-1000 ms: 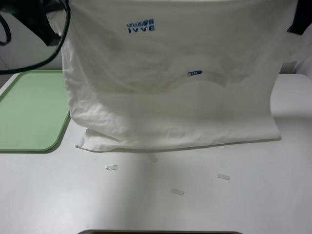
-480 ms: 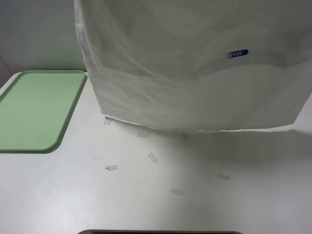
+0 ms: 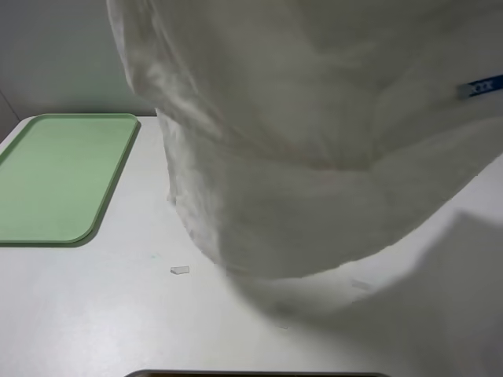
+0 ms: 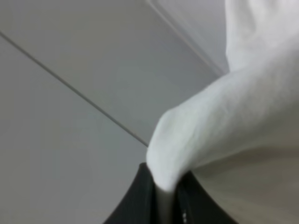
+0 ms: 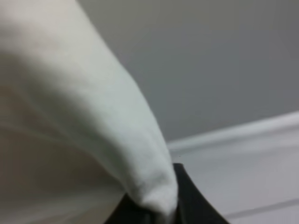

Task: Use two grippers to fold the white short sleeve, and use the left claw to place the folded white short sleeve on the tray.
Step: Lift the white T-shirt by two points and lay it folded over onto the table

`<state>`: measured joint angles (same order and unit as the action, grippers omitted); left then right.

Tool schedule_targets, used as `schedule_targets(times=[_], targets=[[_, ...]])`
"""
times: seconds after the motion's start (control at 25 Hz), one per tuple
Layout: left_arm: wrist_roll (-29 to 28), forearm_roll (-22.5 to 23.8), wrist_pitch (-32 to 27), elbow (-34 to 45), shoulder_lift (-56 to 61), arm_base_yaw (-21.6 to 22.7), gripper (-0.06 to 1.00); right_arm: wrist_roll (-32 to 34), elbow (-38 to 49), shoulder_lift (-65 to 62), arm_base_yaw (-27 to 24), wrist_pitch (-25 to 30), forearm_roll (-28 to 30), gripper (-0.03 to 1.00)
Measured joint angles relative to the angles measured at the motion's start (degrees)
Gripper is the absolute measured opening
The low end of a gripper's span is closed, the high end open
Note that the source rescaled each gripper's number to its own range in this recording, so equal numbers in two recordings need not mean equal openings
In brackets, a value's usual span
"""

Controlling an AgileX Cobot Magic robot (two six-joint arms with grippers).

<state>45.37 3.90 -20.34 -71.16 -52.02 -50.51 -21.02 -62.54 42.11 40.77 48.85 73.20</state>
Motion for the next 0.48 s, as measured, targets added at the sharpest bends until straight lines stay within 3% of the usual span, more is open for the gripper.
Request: schedule_targets(times=[0.2, 0.32, 0.48], targets=[[-2.12, 6.89, -3.73, 1.46, -1.97, 5.0, 0.0, 0.33, 0.0, 1.06, 0.07, 2.13, -0.05, 0.0], [-6.25, 11.6, -3.94, 5.06, -8.9, 15.28, 0.0, 2.43, -0.4, 4.64, 0.07, 2.51, 0.01, 0.0], [-9.58, 12.67, -3.94, 8.05, -19.52, 25.64, 0.0, 5.63, -0.41, 13.86, -2.93, 0.9, -0.04, 0.0]])
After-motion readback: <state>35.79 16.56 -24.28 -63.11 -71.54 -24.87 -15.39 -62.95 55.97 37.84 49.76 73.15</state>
